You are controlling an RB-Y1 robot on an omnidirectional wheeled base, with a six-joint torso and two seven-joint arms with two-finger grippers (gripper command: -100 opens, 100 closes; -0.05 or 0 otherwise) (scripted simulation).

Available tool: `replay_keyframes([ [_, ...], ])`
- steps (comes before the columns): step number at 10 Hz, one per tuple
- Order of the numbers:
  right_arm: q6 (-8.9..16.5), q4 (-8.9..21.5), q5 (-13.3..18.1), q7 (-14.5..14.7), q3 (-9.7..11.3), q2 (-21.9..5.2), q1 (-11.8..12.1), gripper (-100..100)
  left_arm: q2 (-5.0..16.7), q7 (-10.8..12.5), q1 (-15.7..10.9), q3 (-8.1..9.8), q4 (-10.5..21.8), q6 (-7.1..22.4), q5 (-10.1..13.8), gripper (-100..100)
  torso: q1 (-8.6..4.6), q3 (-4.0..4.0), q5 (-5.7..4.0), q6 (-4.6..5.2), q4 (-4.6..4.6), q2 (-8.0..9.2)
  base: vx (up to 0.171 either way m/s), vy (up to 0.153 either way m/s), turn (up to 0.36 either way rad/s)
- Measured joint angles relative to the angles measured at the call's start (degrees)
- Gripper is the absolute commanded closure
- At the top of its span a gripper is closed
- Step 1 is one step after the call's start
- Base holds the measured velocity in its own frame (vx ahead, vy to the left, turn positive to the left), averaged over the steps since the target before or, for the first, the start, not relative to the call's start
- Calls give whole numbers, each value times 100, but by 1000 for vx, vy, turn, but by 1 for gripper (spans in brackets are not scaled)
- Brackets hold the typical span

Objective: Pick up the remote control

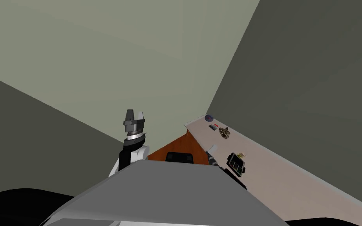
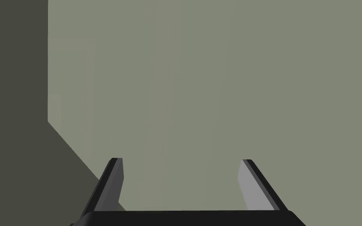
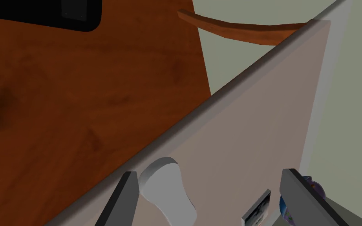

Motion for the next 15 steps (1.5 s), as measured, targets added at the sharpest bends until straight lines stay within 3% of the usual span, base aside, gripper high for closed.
replay_keyframes([
  [2,278,326,-210,137,-44,-81,-54,-100,0,0,1,1,0,0,0,0,-8,0,-2,2,0,-1,14,-64,363],
  [4,458,848,-634,277,-34,-338,-162,-100,0,0,1,1,0,0,0,0,-12,-4,-3,1,-1,-7,21,-71,343],
  [6,717,1036,-691,354,-133,-322,-88,-100,0,0,0,0,0,0,0,0,-3,-4,-1,0,-1,-7,15,-66,431],
  [9,964,1656,-1065,551,-167,-450,-205,-100,0,0,1,1,0,0,0,0,-6,-4,-2,1,-1,-7,6,-67,272],
  [11,1178,1806,-1086,556,-258,-447,-203,-100,1,0,1,1,0,0,0,0,-5,-4,-1,3,-1,-8,6,-85,372],
  [15,1605,2458,-1480,701,-396,-584,-277,-100,1,0,3,2,0,0,0,0,-3,-6,-2,10,-2,-10,-6,-78,297],
])
